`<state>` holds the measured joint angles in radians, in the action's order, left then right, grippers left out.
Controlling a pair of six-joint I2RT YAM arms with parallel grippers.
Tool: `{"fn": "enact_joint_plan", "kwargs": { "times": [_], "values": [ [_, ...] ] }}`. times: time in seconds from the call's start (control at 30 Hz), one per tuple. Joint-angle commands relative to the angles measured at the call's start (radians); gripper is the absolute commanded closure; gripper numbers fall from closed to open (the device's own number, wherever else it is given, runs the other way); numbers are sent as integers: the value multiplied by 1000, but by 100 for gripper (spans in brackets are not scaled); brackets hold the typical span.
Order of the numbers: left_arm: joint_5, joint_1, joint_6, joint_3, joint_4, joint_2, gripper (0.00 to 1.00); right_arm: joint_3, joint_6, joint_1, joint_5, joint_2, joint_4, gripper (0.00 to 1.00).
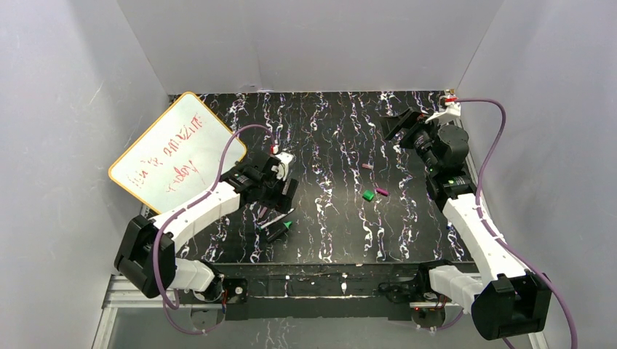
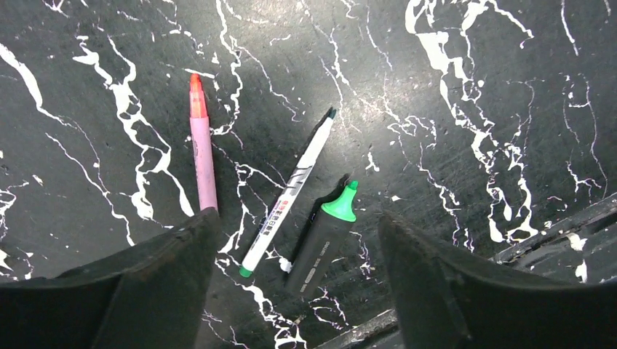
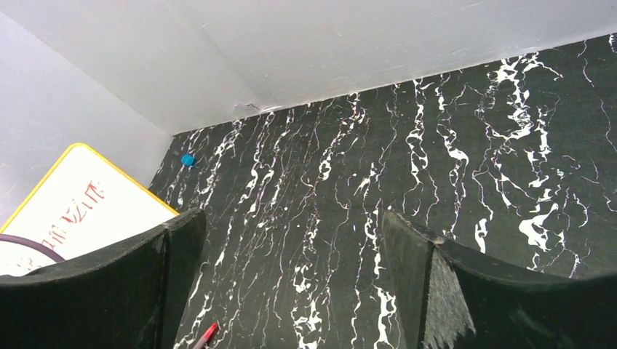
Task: Insert the pens into the pen caps
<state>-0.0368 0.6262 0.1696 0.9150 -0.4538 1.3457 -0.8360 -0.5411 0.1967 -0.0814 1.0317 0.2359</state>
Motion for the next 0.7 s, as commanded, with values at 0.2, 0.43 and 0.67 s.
{"fn": "enact_joint_plan", "kwargs": {
  "times": [0.2,0.43,0.67],
  "values": [
    [-39,44,33,-32,3,-21,47,18,27,0,12,-5,41,1],
    [-41,111,72,-88,-33,-40,45,26,42,1,34,-15,34,1],
    [-9,158,116,-108,-33,3,53,35,49,1,47,-29,29,1]
  ]
}}
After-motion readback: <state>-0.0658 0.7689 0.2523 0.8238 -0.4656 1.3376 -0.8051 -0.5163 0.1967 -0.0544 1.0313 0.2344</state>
